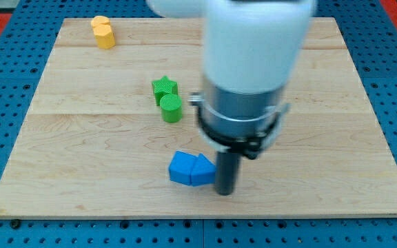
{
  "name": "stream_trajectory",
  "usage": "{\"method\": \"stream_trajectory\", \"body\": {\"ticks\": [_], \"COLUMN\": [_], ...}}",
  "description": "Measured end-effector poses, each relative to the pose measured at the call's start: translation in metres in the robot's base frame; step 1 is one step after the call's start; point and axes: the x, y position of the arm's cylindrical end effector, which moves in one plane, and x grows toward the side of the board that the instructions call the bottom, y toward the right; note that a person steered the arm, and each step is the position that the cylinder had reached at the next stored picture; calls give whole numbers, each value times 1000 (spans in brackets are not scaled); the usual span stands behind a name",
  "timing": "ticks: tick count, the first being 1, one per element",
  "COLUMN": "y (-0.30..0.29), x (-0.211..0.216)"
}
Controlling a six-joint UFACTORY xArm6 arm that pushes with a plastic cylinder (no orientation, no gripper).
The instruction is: Move the blue cube towards the top center of the board
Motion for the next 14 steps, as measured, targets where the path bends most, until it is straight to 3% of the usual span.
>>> {"method": "stream_trajectory", "body": {"ticks": [4, 5, 7, 9, 14], "y": [-85, -78, -72, -7, 55], "x": [-3, -7, -55, -79, -272]}}
